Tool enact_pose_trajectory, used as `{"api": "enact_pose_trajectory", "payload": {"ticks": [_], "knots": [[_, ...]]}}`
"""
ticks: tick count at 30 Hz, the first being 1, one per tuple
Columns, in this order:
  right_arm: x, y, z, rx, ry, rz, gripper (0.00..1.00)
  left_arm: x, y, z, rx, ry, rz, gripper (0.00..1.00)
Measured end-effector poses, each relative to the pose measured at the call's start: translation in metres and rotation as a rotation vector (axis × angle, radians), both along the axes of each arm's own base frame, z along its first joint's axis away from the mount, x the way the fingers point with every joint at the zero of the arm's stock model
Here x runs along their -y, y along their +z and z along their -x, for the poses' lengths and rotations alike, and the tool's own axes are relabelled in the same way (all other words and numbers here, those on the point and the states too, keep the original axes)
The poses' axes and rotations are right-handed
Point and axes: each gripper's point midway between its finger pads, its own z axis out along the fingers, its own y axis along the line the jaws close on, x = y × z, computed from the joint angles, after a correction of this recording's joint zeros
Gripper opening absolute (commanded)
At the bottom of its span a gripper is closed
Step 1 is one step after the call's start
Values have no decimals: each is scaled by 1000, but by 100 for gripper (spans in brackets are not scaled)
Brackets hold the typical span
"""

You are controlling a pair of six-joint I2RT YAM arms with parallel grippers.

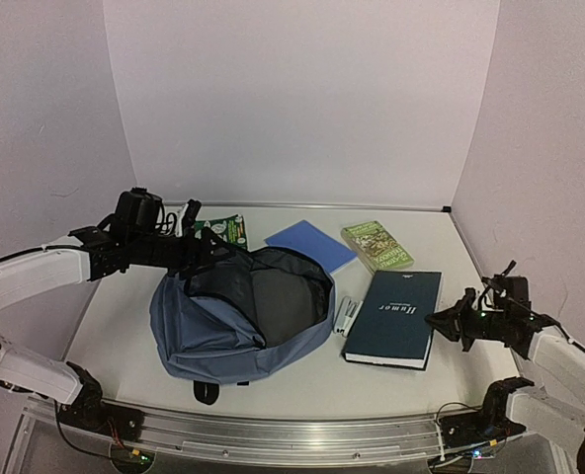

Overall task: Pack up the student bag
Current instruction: Pick up the book from the center of the board.

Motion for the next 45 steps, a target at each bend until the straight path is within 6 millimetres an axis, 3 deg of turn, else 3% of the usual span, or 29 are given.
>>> {"api": "enact_pose_trajectory", "payload": {"ticks": [8,16,31,36,39,42,45], "knots": [[1,85,-26,144,-8,3,0,30,31,1,65,-67,48,82],[-10,137,-47,237,86,45,0,67,42,7,88,-193,107,87],[-106,223,-54,463,390,-90,0,122,64,29,106,-409,305,93],[-131,241,-54,525,438,-151,0,134,73,37,108,-451,368,92],[-142,246,-52,541,459,-182,0,137,84,42,134,-471,403,86],[-149,253,-51,563,469,-208,0,137,91,43,144,-480,427,58],[-152,260,-50,589,469,-223,0,137,99,44,151,-484,456,41]]}}
